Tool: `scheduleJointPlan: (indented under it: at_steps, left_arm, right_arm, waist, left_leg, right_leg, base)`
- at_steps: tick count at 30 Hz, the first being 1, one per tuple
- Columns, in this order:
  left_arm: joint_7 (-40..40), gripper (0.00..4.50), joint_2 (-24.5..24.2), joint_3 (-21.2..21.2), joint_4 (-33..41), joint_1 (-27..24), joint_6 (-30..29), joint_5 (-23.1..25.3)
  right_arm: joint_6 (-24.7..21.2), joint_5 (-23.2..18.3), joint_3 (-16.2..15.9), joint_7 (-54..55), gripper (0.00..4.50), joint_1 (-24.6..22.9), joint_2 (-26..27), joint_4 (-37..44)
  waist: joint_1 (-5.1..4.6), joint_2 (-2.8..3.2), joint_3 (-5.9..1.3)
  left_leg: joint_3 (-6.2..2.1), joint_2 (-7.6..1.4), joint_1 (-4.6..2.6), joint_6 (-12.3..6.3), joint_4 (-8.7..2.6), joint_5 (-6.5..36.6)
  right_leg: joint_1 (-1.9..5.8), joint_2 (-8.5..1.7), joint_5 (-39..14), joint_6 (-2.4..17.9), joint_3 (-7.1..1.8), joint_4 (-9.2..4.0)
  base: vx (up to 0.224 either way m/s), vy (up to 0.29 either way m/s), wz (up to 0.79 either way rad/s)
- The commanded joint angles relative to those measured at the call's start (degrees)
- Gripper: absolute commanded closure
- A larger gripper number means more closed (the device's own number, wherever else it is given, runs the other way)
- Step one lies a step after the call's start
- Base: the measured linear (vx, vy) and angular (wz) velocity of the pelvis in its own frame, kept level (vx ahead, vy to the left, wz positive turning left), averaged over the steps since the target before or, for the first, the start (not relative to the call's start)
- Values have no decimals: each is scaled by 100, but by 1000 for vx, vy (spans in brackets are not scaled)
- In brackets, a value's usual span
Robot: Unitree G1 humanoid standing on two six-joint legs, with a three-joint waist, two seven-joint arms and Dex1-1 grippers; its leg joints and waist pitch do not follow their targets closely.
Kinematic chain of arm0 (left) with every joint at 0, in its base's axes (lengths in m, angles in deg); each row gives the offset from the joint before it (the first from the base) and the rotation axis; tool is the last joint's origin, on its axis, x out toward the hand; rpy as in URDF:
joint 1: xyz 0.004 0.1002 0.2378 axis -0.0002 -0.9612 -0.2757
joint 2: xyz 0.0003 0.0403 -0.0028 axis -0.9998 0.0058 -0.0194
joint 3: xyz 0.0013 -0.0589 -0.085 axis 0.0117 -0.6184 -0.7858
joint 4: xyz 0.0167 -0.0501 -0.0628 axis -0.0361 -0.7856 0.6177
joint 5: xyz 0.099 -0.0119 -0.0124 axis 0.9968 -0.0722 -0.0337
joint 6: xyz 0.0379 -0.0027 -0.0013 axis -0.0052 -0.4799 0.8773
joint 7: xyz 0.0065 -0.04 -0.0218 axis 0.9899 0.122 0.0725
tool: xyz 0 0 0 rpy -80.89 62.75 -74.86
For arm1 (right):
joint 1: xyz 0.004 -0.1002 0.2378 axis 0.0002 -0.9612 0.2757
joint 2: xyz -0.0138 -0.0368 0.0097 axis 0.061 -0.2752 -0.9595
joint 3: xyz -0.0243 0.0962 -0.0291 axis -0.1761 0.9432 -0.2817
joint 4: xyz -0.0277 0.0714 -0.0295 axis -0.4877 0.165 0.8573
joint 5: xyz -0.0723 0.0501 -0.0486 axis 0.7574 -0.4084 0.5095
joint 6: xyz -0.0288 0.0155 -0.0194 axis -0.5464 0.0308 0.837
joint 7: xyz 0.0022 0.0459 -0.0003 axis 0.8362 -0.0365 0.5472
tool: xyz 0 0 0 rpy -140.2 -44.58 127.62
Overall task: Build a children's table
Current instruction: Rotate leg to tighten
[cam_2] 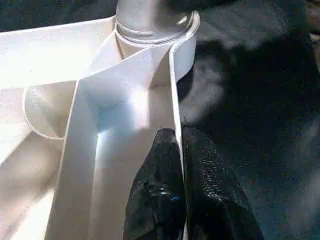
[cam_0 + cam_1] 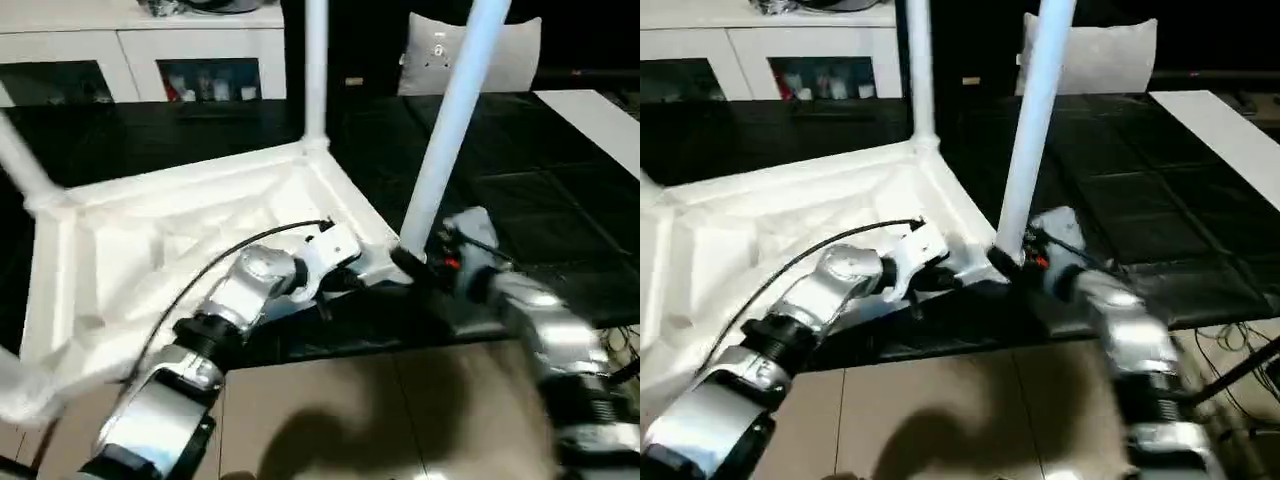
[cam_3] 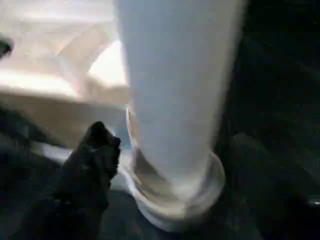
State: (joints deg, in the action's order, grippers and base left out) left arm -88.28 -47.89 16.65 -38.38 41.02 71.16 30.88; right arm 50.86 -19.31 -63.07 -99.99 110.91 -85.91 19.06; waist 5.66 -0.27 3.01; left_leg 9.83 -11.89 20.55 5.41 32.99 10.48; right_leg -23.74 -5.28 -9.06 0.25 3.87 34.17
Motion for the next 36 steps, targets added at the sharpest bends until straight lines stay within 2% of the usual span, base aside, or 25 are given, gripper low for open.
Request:
scheduleJointPlan:
  at_steps: [1,3,4,8,10,11,13,14,17,18,19,22,29,32,36]
  left_arm:
    - [-266,450,-39,171,41,-15,220,78]
    - [-706,450,-231,317,11,-31,442,92]
    - [-899,450,-297,373,-1,-49,622,89]
    - [-1577,450,-493,499,-5,-97,1011,-6]
    - [-1789,450,-589,582,9,-91,1142,3]
    - [-1939,450,-648,619,35,-93,1202,-10]
    - [-2042,450,-683,637,34,-89,1255,-27]
    - [-2386,450,-801,694,63,-93,1389,-63]
    - [-2828,450,-964,773,167,-122,1502,-88]
    - [-2901,450,-989,789,190,-126,1517,-93]
    - [-2946,450,-1006,799,203,-126,1526,-95]
    - [-3029,450,-1026,809,191,-115,1548,-116]
    - [-3099,450,-986,742,147,-128,1475,-220]
    - [-2923,450,-933,663,156,-134,1334,-240]
    - [-2552,450,-749,470,221,-121,919,-339]
  right_arm:
    - [52,18,-95,-276,36,-7,-80,159]
    - [-36,-77,-251,-955,23,-47,-466,260]
    - [-30,-129,-307,-1233,23,-74,-583,312]
    - [212,-238,-590,-2215,56,-144,-950,401]
    - [138,-278,-695,-2522,75,-168,-1049,447]
    - [55,-317,-746,-2674,99,-179,-1092,477]
    - [-3,-346,-777,-2772,99,-178,-1120,490]
    - [-33,-404,-833,-2965,109,-169,-1147,488]
    - [-55,-492,-899,-3158,146,-180,-1119,507]
    - [-86,-529,-915,-3201,146,-194,-1108,541]
    - [-102,-555,-930,-3235,166,-208,-1094,577]
    - [-200,-630,-971,-3358,185,-233,-1066,662]
    - [-414,-770,-1026,-3537,241,-350,-1057,795]
    - [-483,-868,-976,-3511,247,-378,-1011,824]
    - [-643,-974,-777,-3034,250,-446,-743,931]
  waist:
    - [21,-90,-397]
    - [31,-106,-405]
    - [45,-96,-410]
    - [125,-75,-417]
    - [160,-77,-415]
    - [182,-86,-415]
    - [217,-80,-407]
    - [229,-103,-403]
    - [247,-95,-389]
    - [248,-95,-386]
    - [247,-89,-381]
    - [252,-78,-379]
    - [262,-86,-399]
    - [264,-66,-398]
    - [277,-84,-385]
  left_leg:
    - [39,-50,19,-467,-316,881]
    - [38,-57,8,-484,-307,887]
    - [36,-70,14,-514,-301,822]
    - [53,-102,-4,-623,-277,781]
    - [51,-113,-7,-638,-278,767]
    - [49,-115,-6,-632,-277,789]
    - [48,-120,-11,-580,-285,862]
    - [51,-121,-20,-536,-289,916]
    - [39,-123,-14,-431,-309,1080]
    - [41,-124,-18,-412,-313,1120]
    - [37,-126,-18,-381,-319,1172]
    - [37,-128,-35,-319,-326,1235]
    - [34,-118,-15,-308,-314,1057]
    - [32,-119,-14,-318,-313,1037]
    - [39,-117,-23,-283,-320,1144]
  right_leg:
    - [386,-245,-1373,1127,-186,-396]
    - [381,-241,-1361,1133,-185,-397]
    - [384,-249,-1191,1174,-199,-365]
    - [362,-253,-852,1376,-194,-318]
    - [362,-248,-781,1423,-192,-298]
    - [365,-254,-809,1434,-190,-295]
    - [356,-264,-966,1422,-192,-312]
    - [351,-266,-1075,1391,-194,-319]
    - [342,-281,-1393,1288,-197,-340]
    - [339,-283,-1459,1265,-198,-346]
    - [336,-286,-1566,1226,-200,-351]
    - [320,-284,-1690,1169,-206,-372]
    - [339,-278,-1409,1210,-207,-334]
    - [335,-275,-1357,1246,-202,-326]
    - [334,-279,-1589,1186,-208,-359]
  base:
    - [0,0,0]
    - [0,0,0]
    - [0,0,0]
    - [0,0,0]
    - [0,0,0]
    - [0,0,0]
    - [0,0,0]
    - [0,0,0]
    - [0,0,0]
    - [0,0,0]
    - [0,0,0]
    - [0,0,0]
    - [0,0,0]
    - [0,0,0]
    - [0,0,0]
